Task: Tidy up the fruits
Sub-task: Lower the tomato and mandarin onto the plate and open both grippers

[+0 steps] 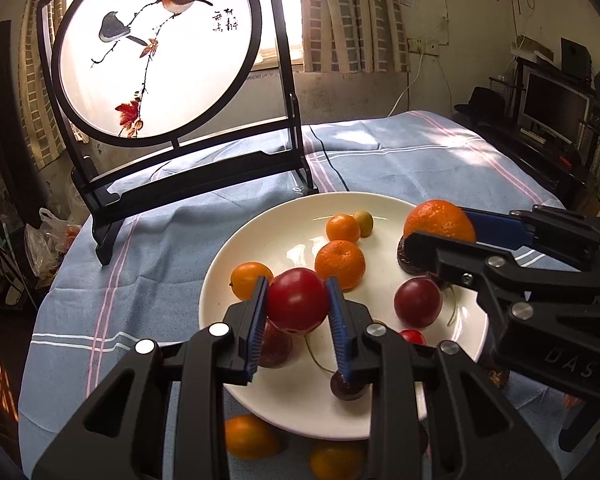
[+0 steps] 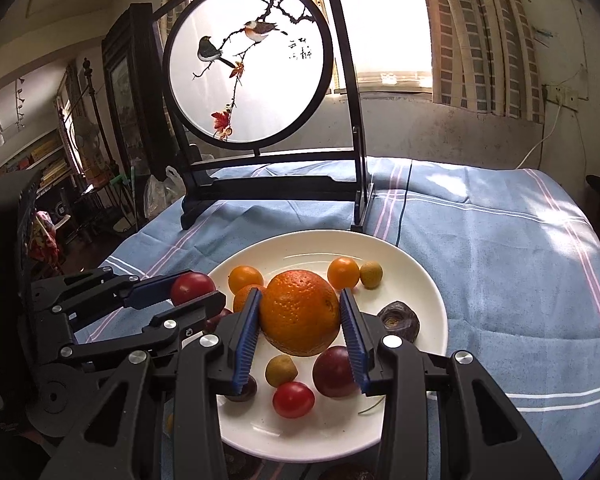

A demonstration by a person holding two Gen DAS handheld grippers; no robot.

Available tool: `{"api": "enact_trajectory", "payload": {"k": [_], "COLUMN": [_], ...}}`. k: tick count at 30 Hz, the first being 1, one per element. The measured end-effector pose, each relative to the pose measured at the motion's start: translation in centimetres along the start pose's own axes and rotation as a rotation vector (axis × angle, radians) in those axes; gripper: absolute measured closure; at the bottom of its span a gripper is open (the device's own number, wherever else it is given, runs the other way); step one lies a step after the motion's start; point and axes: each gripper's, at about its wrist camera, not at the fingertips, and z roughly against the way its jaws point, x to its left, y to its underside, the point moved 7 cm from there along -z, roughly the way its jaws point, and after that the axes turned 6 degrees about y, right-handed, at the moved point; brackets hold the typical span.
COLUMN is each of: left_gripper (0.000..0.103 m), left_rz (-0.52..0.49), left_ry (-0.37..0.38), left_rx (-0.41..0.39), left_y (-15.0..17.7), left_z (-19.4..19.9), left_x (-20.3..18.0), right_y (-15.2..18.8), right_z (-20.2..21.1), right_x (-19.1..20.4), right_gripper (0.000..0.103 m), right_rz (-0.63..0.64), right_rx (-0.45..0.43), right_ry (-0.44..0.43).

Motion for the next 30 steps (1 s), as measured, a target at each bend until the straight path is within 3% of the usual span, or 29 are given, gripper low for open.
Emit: {"api": "enact_trajectory", "payload": {"k": [10, 12, 14, 15, 30], "left_gripper": [0.073, 0.053, 0.039, 0.038, 0.037], "left_rz": [-0.009, -0.009, -0.008, -0.011, -0.016], "left_ry": [-0.020, -0.044, -0.069, -0.077, -0.069], "left_rx": [0.027, 0.021, -0.001, -0.011, -0.023], "left_y": [0.7, 0.7, 0.7, 0.6, 0.4], "left_z": [-1.3, -1.5, -1.3, -1.1, -0.6], "left_x": [-0.3, -0.1, 0.2, 0.3, 0.3], "right_y": [0.2, 0.3, 0.2, 0.0, -0.1], "right_z": [-1.2, -1.5, -1.2, -0.9, 0.1], "right_x": [-0.2, -0.1, -0.3, -0.4, -0.3], "right_gripper": [0.062, 0.062, 0.043, 0.041, 0.035], "right_rz": [-0.008, -0.011, -0.023, -0.021, -0.022], "right_rx": [0.012, 0.013, -0.012, -0.030, -0.042], "right_ry": [0.021, 0.026, 0.033, 0.042, 0.031]}}
